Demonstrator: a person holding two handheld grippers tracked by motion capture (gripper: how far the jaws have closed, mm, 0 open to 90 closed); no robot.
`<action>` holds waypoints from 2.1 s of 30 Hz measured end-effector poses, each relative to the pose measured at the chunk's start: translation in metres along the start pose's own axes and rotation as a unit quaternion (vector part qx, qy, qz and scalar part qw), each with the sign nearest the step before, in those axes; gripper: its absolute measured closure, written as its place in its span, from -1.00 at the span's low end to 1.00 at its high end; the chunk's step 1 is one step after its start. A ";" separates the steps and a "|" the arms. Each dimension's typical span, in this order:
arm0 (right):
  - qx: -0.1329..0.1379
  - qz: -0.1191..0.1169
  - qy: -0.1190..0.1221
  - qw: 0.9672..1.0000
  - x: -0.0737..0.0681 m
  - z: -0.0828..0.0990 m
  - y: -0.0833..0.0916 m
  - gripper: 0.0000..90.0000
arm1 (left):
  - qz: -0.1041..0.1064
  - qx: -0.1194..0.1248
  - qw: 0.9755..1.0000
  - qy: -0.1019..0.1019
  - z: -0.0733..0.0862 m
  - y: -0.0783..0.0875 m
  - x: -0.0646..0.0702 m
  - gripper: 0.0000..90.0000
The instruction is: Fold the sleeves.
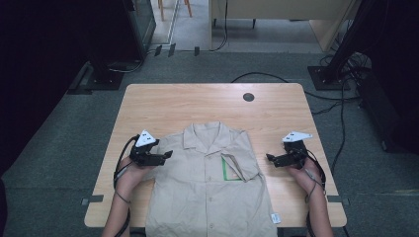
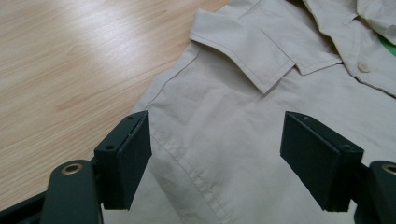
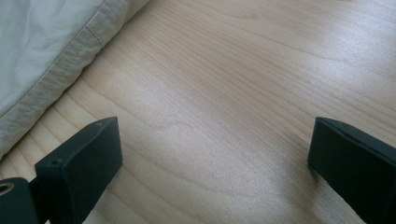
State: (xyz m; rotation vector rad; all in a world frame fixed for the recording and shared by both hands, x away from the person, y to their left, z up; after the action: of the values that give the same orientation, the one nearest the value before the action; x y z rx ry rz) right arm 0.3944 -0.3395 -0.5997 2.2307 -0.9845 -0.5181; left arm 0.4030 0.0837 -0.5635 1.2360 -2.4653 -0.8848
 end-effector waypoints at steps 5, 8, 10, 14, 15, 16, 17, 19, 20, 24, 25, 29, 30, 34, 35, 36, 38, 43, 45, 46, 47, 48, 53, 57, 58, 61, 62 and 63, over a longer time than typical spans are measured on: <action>0.000 0.000 0.000 1.000 0.000 0.000 0.000 -0.94 | -0.001 0.000 1.000 0.002 0.002 0.000 -0.003 -0.45; 0.000 0.000 0.000 1.000 0.000 0.000 0.000 -0.94 | -0.003 0.000 1.000 0.003 0.003 0.001 -0.006 -0.45; 0.000 0.000 0.000 1.000 0.000 0.000 0.000 -0.94 | -0.006 0.000 1.000 0.004 0.004 0.001 -0.007 -0.45; 0.000 0.000 0.000 1.000 0.000 0.000 0.000 -0.94 | -0.008 -0.001 1.000 0.009 0.006 0.001 -0.011 -0.45; 0.000 0.000 0.000 1.000 0.000 0.000 0.000 -0.94 | -0.009 -0.001 1.000 0.009 0.006 0.001 -0.012 -0.45; 0.000 0.000 0.000 1.000 0.000 0.000 0.000 -0.94 | -0.010 -0.001 1.000 0.010 0.007 0.001 -0.013 -0.45; 0.000 0.000 0.000 1.000 0.000 0.000 0.000 -0.94 | -0.011 -0.003 1.000 0.009 0.007 0.002 -0.014 -0.45; 0.000 0.000 0.000 1.000 0.000 0.000 0.000 -0.94 | -0.013 -0.002 1.000 0.011 0.008 0.002 -0.015 -0.45; 0.000 0.000 0.000 1.000 0.000 0.000 0.000 -0.94 | -0.015 -0.004 1.000 0.010 0.009 0.002 -0.017 -0.45; 0.000 0.000 0.000 1.000 0.000 0.000 0.000 -0.94 | -0.017 -0.004 1.000 0.013 0.010 0.003 -0.019 -0.45; 0.000 0.000 0.000 1.000 0.000 0.000 0.000 -0.94 | -0.016 -0.004 1.000 0.013 0.011 0.003 -0.020 -0.45; 0.000 0.000 0.000 1.000 0.000 0.000 0.000 -0.94 | -0.016 -0.005 1.000 0.013 0.013 0.005 -0.024 -0.45; 0.000 0.000 0.000 1.000 0.000 0.000 0.000 -0.94 | -0.016 -0.004 1.000 0.015 0.013 0.005 -0.025 -0.45; 0.000 0.000 0.000 1.000 0.000 0.000 0.000 -0.94 | -0.015 -0.005 1.000 0.011 0.015 0.007 -0.027 -0.45; 0.000 0.000 0.000 1.000 0.000 0.000 0.000 -0.94 | -0.016 -0.006 1.000 0.009 0.015 0.007 -0.028 -0.45; 0.000 0.000 0.000 1.000 0.000 0.000 0.000 -0.94 | -0.015 -0.006 1.000 0.008 0.016 0.008 -0.028 -0.45; 0.000 0.000 0.000 1.000 0.000 0.000 0.000 -0.94 | -0.016 -0.007 1.000 0.008 0.017 0.008 -0.030 -0.45; 0.000 0.000 0.000 1.000 0.000 0.000 0.000 -0.94 | -0.016 -0.007 1.000 0.011 0.018 0.010 -0.033 -0.45; 0.000 0.000 0.000 1.000 0.000 0.000 0.000 -0.94 | -0.015 -0.006 1.000 0.013 0.019 0.011 -0.033 -0.45; 0.000 0.000 0.000 1.000 0.000 0.000 0.000 -0.94 | -0.015 -0.005 1.000 0.013 0.019 0.011 -0.033 -0.45; 0.000 0.000 0.000 1.000 0.000 0.000 0.000 -0.94 | -0.015 -0.006 1.000 0.011 0.020 0.011 -0.034 -0.45; 0.000 0.000 0.000 1.000 0.000 0.000 0.000 -0.94 | -0.015 -0.007 1.000 0.010 0.021 0.010 -0.034 -0.45; 0.000 0.000 0.000 1.000 0.000 0.000 0.000 -0.94 | -0.012 -0.006 1.000 0.008 0.022 0.011 -0.035 -0.45; 0.000 0.000 0.000 1.000 0.000 0.000 0.000 -0.94 | -0.015 -0.005 1.000 0.011 0.023 0.013 -0.038 -0.45; 0.000 0.000 0.000 1.000 0.000 0.000 0.000 -0.94 | -0.016 -0.005 1.000 0.012 0.024 0.014 -0.039 -0.45; 0.000 0.000 0.000 1.000 0.000 0.000 0.000 -0.94 | -0.019 -0.003 1.000 0.012 0.024 0.016 -0.043 -0.45; 0.000 0.000 0.000 1.000 0.000 0.000 0.000 -0.94 | -0.019 -0.002 1.000 0.014 0.025 0.016 -0.044 -0.45; 0.000 0.000 0.000 1.000 0.000 0.000 0.000 -0.94 | -0.021 -0.003 1.000 0.014 0.025 0.017 -0.045 -0.45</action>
State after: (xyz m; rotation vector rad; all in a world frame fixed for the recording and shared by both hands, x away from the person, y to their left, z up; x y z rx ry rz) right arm 0.3944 -0.3394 -0.5997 2.2307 -0.9848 -0.5183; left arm 0.4075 0.1373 -0.5705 1.2933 -2.4229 -0.8782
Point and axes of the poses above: each handheld gripper's, and its own axes: y roughly backward along the jaws, z roughly out of its underside, x roughly to its right, the point moved 10 cm from there along -y, roughly forward along the jaws, and after that the axes turned 7 degrees about -z, right-handed, at the moved point
